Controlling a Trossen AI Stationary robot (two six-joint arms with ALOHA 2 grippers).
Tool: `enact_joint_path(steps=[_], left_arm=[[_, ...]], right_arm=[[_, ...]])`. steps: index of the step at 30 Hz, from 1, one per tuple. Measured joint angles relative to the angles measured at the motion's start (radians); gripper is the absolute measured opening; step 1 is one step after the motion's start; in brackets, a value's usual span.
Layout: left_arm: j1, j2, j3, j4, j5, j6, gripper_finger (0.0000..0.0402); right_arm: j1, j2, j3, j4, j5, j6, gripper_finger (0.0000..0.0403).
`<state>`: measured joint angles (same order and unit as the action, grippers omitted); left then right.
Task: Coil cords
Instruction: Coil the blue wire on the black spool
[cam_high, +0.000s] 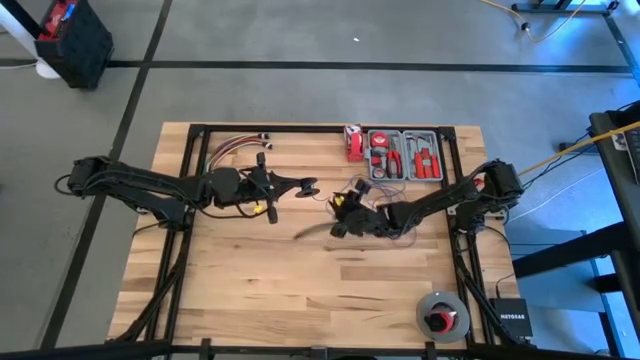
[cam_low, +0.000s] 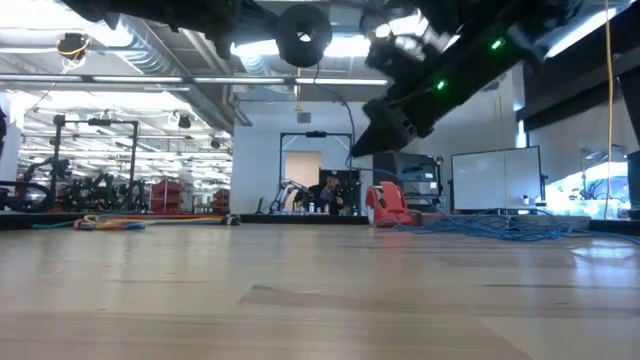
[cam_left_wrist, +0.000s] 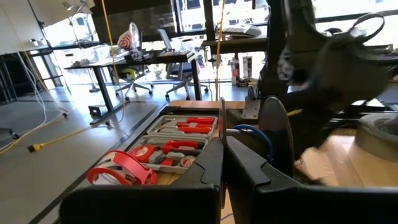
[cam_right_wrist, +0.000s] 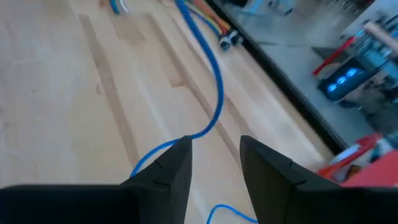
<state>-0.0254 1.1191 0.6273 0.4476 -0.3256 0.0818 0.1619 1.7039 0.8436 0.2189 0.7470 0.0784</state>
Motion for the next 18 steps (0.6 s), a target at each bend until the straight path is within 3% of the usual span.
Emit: enact_joint_path(steps=[6, 14, 18], left_arm=[[0.0, 0.0, 0.0, -0.005, 0.0, 0.0, 0.0001], [0.0, 0.0, 0.0, -0.014, 0.0, 0.003, 0.0001], [0.002, 0.0, 0.0, -0.013, 0.0, 0.0, 0.0001]], right_arm=[[-0.032, 0.011, 0.0, 0.08, -0.067, -0.004, 0.0133], [-0.032, 0.012, 0.0, 0.075, -0.129, -0.006, 0.0015], [-0.021, 0.012, 0.0, 0.087, -0.131, 0.008, 0.0013]])
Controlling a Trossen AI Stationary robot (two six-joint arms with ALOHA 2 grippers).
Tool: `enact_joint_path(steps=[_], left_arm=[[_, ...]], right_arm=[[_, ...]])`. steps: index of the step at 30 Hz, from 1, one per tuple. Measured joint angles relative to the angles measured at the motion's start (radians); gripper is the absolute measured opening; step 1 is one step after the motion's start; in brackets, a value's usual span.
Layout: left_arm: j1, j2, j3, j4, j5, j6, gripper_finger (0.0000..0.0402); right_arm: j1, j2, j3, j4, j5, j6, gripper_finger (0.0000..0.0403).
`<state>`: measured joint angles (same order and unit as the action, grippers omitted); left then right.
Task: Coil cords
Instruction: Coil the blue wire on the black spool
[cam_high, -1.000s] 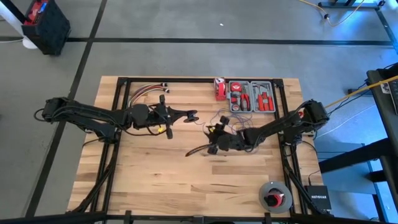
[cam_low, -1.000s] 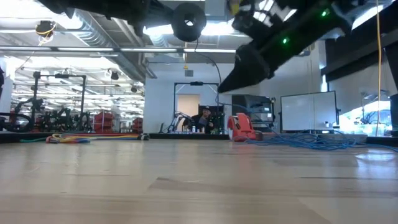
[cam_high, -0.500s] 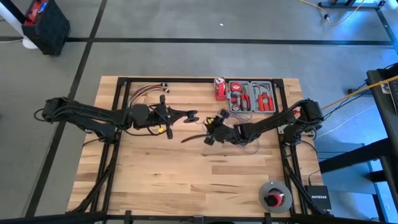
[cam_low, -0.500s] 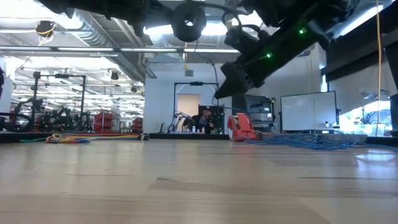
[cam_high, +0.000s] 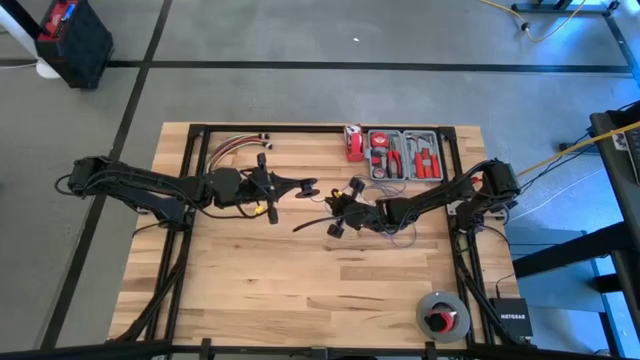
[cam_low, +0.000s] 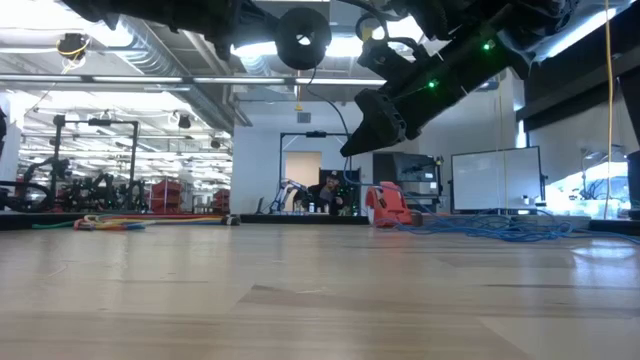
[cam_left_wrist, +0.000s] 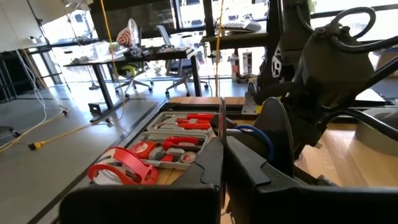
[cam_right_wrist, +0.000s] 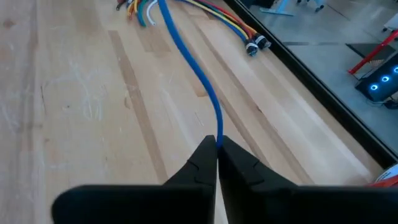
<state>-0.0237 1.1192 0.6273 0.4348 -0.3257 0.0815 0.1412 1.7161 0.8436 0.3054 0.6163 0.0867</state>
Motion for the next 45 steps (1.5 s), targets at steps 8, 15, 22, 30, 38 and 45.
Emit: enact_joint_path(steps=[8, 15, 22, 30, 38, 45], left_arm=[[0.011, 0.039, 0.0, 0.143, -0.001, -0.059, 0.0001], [0.012, 0.147, 0.0, 0.246, -0.111, -0.029, 0.0001], [0.034, 0.183, 0.0, 0.224, -0.165, 0.028, 0.0001], [0.032, 0.179, 0.0, 0.136, -0.165, 0.091, 0.0001], [-0.012, 0.159, 0.0, 0.09, -0.154, 0.157, 0.0001], [-0.058, 0.09, 0.001, 0.1, -0.102, 0.154, 0.0001]], right_arm=[[0.057, 0.047, 0.039, 0.079, 0.1, -0.041, 0.0008], [0.082, 0.11, 0.131, 0.073, 0.09, -0.1, 0.0006], [0.115, 0.099, 0.257, -0.011, 0.117, -0.225, 0.0004], [0.112, 0.034, 0.415, -0.289, 0.214, -0.299, 0.0003], [0.11, -0.145, 0.435, -0.712, 0.336, -0.152, 0.0002], [0.107, -0.174, 0.321, -0.878, 0.311, 0.084, 0.0002]])
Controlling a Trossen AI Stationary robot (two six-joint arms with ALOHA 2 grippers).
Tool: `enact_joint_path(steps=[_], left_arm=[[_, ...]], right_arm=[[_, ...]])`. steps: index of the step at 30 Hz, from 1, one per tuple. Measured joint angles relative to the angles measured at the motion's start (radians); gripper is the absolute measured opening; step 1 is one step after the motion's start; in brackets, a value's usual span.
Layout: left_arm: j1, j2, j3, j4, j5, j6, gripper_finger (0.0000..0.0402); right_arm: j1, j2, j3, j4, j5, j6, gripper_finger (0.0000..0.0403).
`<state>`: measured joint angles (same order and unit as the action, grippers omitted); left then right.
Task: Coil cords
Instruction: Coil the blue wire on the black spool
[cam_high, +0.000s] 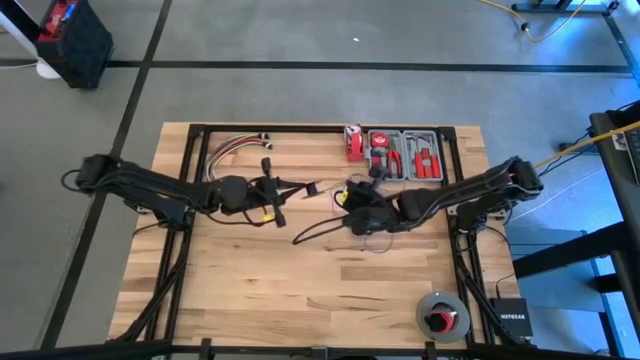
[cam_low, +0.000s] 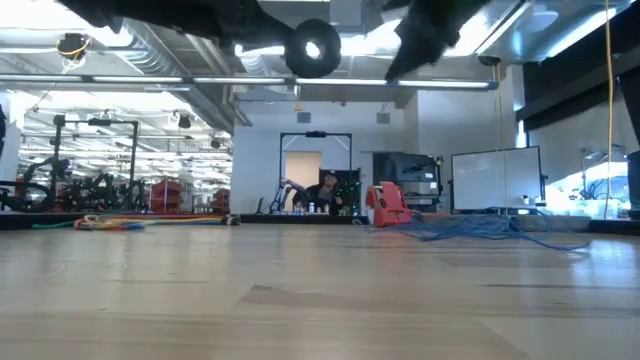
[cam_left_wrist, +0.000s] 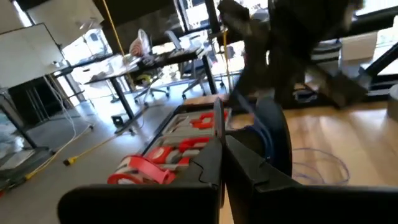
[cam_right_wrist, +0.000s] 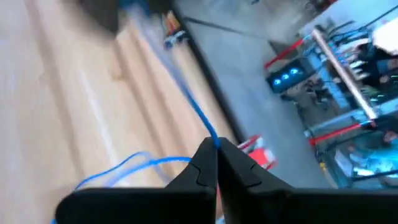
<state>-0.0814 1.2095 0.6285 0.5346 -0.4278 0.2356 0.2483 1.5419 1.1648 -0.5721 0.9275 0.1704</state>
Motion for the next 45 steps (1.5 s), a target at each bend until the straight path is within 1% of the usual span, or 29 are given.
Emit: enact_joint_path(steps=[2, 4, 7, 9, 10, 12, 15, 18, 21, 23, 26, 28, 30, 33, 35, 36, 38, 42, 44, 45], left_arm=[[-0.006, -0.009, 0.0, -0.007, 0.003, -0.018, 0.0001], [-0.009, -0.009, 0.0, 0.0, 0.023, -0.044, 0.0001], [-0.009, -0.005, 0.0, 0.037, 0.063, -0.062, 0.0001], [-0.006, -0.003, 0.0, 0.056, 0.083, -0.074, 0.0001], [-0.004, -0.001, 0.0, 0.064, 0.091, -0.08, 0.0001], [-0.003, 0.001, 0.001, 0.059, 0.1, -0.089, 0.0001], [-0.003, 0.001, 0.001, 0.057, 0.111, -0.089, 0.0001], [-0.003, 0.001, 0.001, 0.051, 0.112, -0.082, 0.0001], [-0.006, 0.001, 0.001, 0.044, 0.113, -0.071, 0.0001], [-0.006, 0.0, 0.001, 0.028, 0.113, -0.066, 0.0001], [-0.006, -0.001, 0.001, 0.021, 0.113, -0.066, 0.0001], [-0.006, -0.002, 0.001, 0.025, 0.112, -0.062, 0.0001], [-0.006, -0.002, 0.001, 0.026, 0.112, -0.062, 0.0001], [-0.006, -0.002, 0.001, 0.027, 0.122, -0.043, 0.0001], [-0.006, -0.002, 0.001, 0.027, 0.162, -0.028, 0.0001], [-0.006, -0.002, 0.001, 0.027, 0.185, -0.021, 0.0001], [-0.006, -0.002, 0.001, 0.029, 0.219, -0.005, 0.0001], [-0.006, -0.001, 0.001, 0.028, 0.242, 0.008, 0.0001], [-0.005, 0.0, 0.001, 0.029, 0.243, 0.008, 0.0001], [-0.003, 0.0, 0.001, 0.031, 0.243, 0.008, 0.0001]], right_arm=[[0.002, 0.007, -0.077, 0.118, -0.036, 0.021, 0.0002], [0.001, 0.016, -0.163, 0.297, -0.07, 0.023, 0.0003], [0.0, 0.05, -0.276, 0.662, -0.143, -0.049, 0.0003], [-0.001, 0.091, -0.318, 0.892, -0.196, -0.106, 0.0003], [-0.006, 0.115, -0.329, 0.972, -0.213, -0.136, 0.0003], [-0.013, 0.158, -0.332, 1.061, -0.218, -0.178, 0.0004], [-0.025, 0.197, -0.331, 1.145, -0.232, -0.175, 0.0004], [-0.029, 0.197, -0.331, 1.146, -0.285, -0.149, 0.0015], [-0.007, 0.135, -0.331, 1.058, -0.298, -0.175, 0.005], [0.022, 0.048, -0.323, 0.934, -0.282, -0.186, 0.0076], [0.064, -0.083, -0.308, 0.732, -0.277, -0.14, 0.0106], [0.087, -0.155, -0.308, 0.606, -0.271, -0.089, 0.0118], [0.103, -0.221, -0.307, 0.487, -0.243, -0.037, 0.0126], [0.106, -0.284, -0.315, 0.389, -0.185, 0.016, 0.0132], [0.092, -0.298, -0.337, 0.413, -0.15, 0.04, 0.0135], [0.077, -0.298, -0.346, 0.446, -0.154, 0.035, 0.0137], [0.043, -0.298, -0.376, 0.55, -0.199, -0.018, 0.0142], [-0.043, -0.292, -0.479, 0.872, -0.361, -0.232, 0.0158], [-0.095, -0.292, -0.516, 1.035, -0.477, -0.298, 0.0165], [-0.12, -0.293, -0.528, 1.097, -0.551, -0.316, 0.0169]])
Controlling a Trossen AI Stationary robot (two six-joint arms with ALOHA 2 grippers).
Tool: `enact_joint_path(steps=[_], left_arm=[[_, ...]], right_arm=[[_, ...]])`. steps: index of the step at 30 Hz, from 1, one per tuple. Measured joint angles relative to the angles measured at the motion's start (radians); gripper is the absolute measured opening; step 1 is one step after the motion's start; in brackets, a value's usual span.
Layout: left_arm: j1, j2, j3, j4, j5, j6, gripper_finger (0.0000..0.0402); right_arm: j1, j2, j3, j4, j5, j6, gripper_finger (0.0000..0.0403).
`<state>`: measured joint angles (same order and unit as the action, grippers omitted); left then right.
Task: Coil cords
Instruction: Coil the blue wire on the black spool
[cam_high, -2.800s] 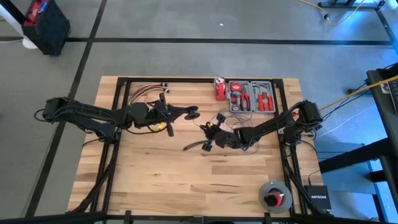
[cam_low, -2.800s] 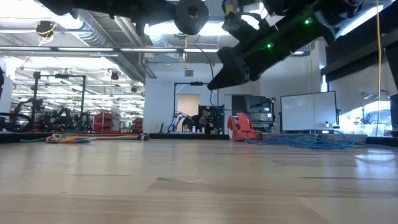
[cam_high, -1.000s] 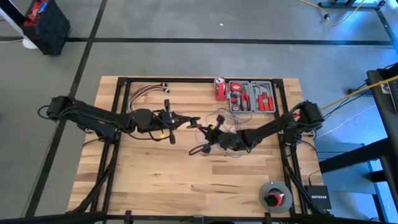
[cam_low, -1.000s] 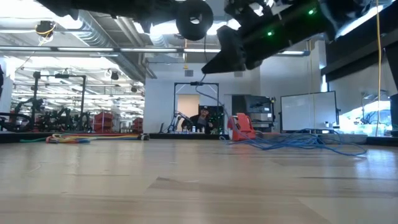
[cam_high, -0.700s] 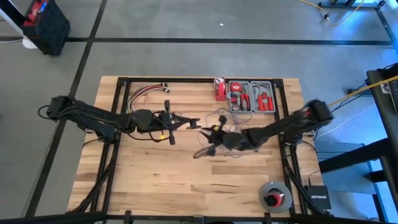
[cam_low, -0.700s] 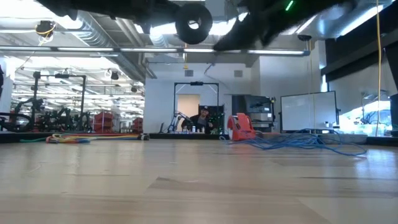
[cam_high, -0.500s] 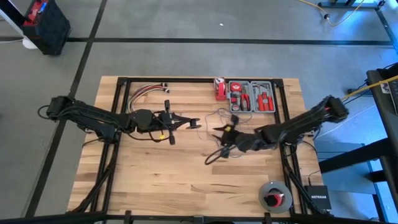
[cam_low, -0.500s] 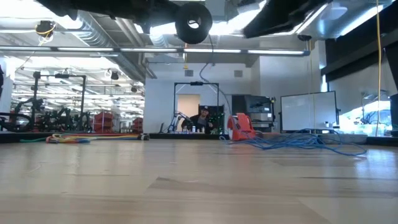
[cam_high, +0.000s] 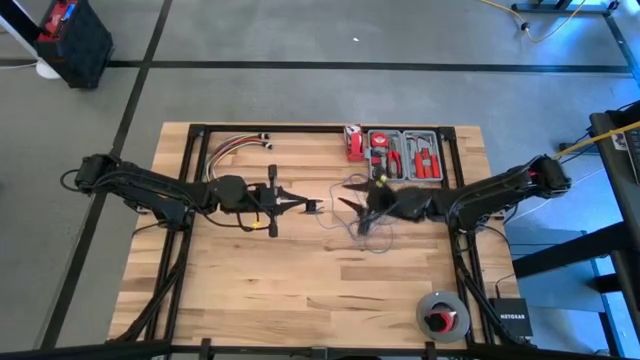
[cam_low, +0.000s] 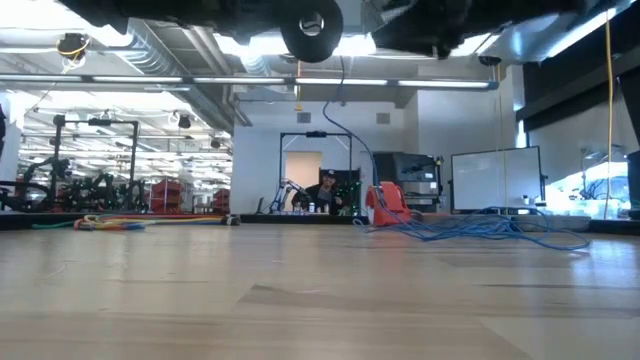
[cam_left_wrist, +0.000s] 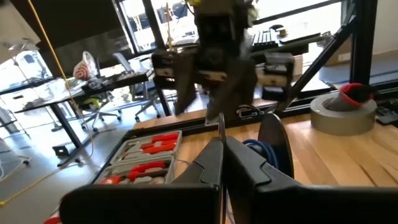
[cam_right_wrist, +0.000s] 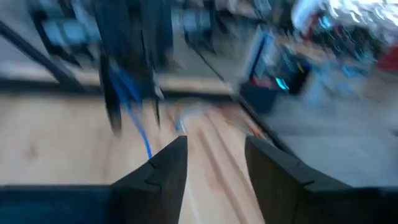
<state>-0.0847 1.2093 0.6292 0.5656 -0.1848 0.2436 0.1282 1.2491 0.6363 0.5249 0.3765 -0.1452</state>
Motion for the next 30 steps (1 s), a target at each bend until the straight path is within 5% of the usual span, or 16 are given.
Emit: enact_joint_path(steps=[4, 6, 24, 30], left_arm=[[0.006, 0.001, 0.0, 0.024, 0.002, -0.024, 0.0001], [0.007, 0.001, 0.0, 0.034, 0.002, -0.031, 0.0001], [0.009, 0.001, 0.0, 0.051, 0.062, 0.021, 0.0001], [0.01, 0.002, 0.0, 0.054, 0.062, 0.035, 0.0001]], right_arm=[[-0.076, 0.011, 0.003, 0.105, -0.318, -0.017, 0.0174], [-0.09, 0.023, 0.023, 0.12, -0.362, -0.013, 0.0173], [-0.109, 0.241, 0.142, 0.155, -0.266, -0.109, 0.0163], [-0.109, 0.242, 0.142, 0.136, -0.286, -0.122, 0.0052]])
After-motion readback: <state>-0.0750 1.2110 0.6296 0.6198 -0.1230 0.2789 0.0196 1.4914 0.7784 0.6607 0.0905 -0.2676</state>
